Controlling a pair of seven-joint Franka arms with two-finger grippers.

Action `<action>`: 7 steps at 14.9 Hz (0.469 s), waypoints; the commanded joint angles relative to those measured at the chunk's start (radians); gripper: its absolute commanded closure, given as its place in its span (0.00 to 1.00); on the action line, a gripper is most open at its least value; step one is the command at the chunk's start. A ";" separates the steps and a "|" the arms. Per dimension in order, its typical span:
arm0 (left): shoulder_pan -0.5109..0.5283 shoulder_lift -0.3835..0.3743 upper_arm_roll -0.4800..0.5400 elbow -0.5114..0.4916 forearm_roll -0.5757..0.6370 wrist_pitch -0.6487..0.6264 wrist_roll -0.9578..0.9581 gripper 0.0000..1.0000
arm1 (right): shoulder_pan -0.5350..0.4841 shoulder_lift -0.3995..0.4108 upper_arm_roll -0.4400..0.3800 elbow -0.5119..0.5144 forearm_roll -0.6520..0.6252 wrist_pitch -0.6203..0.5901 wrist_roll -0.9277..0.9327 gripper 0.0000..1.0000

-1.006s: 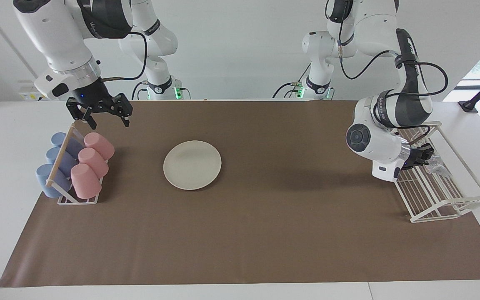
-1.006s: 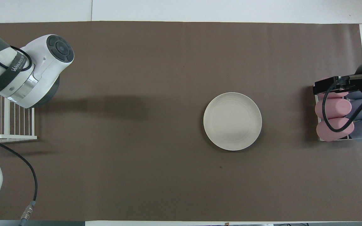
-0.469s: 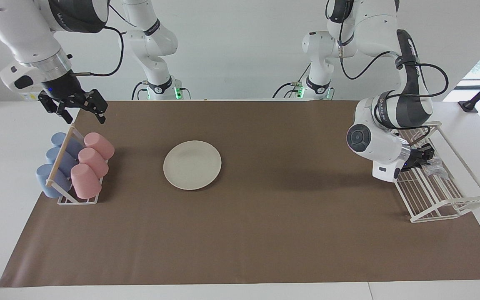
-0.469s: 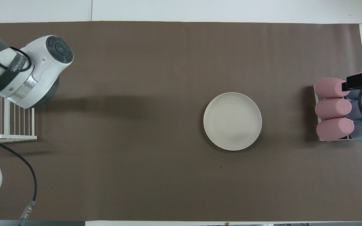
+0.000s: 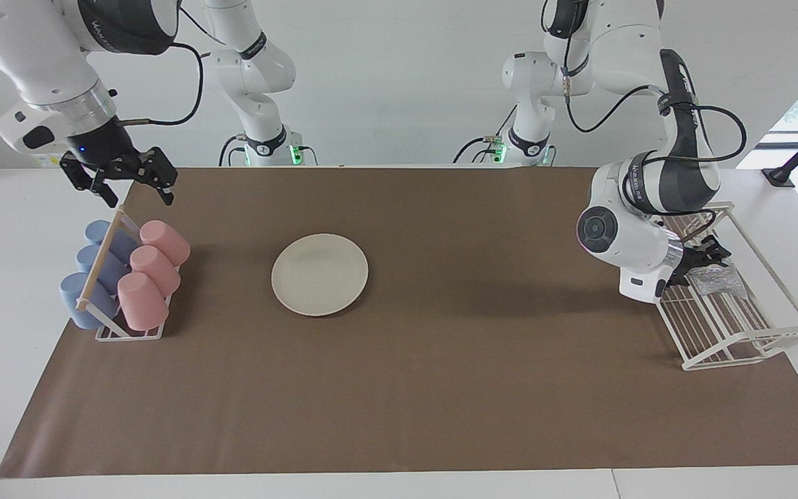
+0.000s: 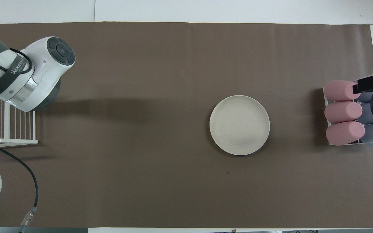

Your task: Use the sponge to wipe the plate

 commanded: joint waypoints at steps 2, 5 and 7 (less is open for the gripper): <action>0.013 -0.018 -0.010 0.000 -0.085 0.036 -0.035 0.00 | 0.000 0.000 0.003 0.016 -0.019 -0.025 -0.020 0.00; 0.017 -0.069 -0.009 0.012 -0.231 0.071 -0.024 0.00 | 0.000 -0.001 0.003 0.015 -0.019 -0.025 -0.017 0.00; 0.027 -0.098 -0.007 0.043 -0.345 0.079 -0.018 0.00 | 0.000 -0.001 0.003 0.016 -0.019 -0.023 -0.015 0.00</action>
